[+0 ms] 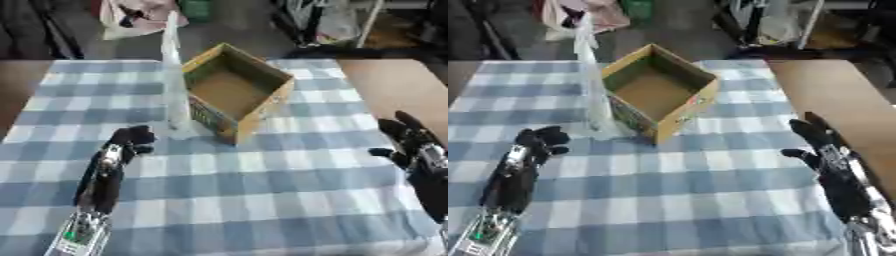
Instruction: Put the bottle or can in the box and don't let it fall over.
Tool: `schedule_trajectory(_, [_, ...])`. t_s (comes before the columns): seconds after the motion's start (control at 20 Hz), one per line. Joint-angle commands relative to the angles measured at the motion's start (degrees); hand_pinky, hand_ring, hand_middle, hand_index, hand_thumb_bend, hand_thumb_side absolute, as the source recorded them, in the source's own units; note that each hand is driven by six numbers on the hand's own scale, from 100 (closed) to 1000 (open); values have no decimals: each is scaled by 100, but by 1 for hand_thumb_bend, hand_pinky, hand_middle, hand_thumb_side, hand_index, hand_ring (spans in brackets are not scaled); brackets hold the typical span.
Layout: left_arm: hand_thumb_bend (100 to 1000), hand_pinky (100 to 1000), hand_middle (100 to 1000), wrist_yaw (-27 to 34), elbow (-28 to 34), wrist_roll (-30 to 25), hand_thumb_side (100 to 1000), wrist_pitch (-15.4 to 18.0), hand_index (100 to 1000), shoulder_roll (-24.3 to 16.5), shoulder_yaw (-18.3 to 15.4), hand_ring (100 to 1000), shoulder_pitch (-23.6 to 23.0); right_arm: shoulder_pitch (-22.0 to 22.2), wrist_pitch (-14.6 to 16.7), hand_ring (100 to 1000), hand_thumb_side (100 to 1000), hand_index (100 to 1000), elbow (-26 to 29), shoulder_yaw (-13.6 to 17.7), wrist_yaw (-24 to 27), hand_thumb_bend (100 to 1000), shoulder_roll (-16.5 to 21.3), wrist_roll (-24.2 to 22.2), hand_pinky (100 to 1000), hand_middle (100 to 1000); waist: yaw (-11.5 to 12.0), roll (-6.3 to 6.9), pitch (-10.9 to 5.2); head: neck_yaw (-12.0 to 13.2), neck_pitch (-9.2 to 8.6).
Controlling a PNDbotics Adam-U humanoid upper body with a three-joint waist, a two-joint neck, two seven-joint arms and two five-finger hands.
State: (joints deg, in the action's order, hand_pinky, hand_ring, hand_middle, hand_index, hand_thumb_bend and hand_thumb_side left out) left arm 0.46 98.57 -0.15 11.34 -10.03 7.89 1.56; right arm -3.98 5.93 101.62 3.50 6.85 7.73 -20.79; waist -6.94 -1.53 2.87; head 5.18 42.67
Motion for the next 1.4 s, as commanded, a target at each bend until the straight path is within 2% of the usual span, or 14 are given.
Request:
schedule_trajectory(0.05, [191,741,661,-19,93,24,1000,13,790,-25,2,756,43,-39,12,1000,797,997,54,8,17,100,47,-18,751,881,10,3,-74,-27,-64])
schedule_trajectory(0.6, [186,739,666,-71,89,59,1000,-22,795,-18,1,761,46,-31,16,1000,796,997,47,-2,9,100,61,-30,751,881,21,-1,-78,-30,-67])
schedule_trajectory(0.8, [289,752,706,-182,108,273,909,-65,853,-47,-84,807,48,-34,18,1000,793,996,45,2,25,100,66,-27,752,881,15,0,-99,-76,-95])
schedule_trajectory(0.85, [366,765,751,-267,126,382,865,-73,895,-54,-114,840,50,-31,17,1000,795,996,42,2,25,100,67,-27,752,881,14,0,-102,-83,-108])
schedule_trajectory(1.0, [515,810,831,-866,213,887,790,-159,944,-96,-279,932,54,-36,16,1000,796,996,42,8,25,100,73,-17,751,881,22,9,-97,-103,-138])
schedule_trajectory(1.15, [587,830,859,-1789,284,1499,767,-470,959,-125,-378,966,76,-38,10,1000,797,997,40,4,17,100,69,-22,752,881,22,17,-85,-117,-125])
schedule_trajectory(1.25, [616,836,871,-2278,291,1869,759,-823,957,-158,-364,982,149,-39,8,1000,797,996,41,1,13,100,70,-25,752,881,14,21,-81,-112,-115])
schedule_trajectory(1.35, [556,834,869,-2518,309,2094,751,-1123,952,-210,-287,981,268,-37,7,1000,797,996,41,-5,15,100,71,-29,752,881,2,20,-83,-105,-117])
schedule_trajectory(1.4, [485,833,870,-2568,300,2118,772,-1256,951,-247,-239,980,333,-35,7,1000,798,996,41,-7,15,100,72,-32,752,880,-4,20,-85,-96,-120])
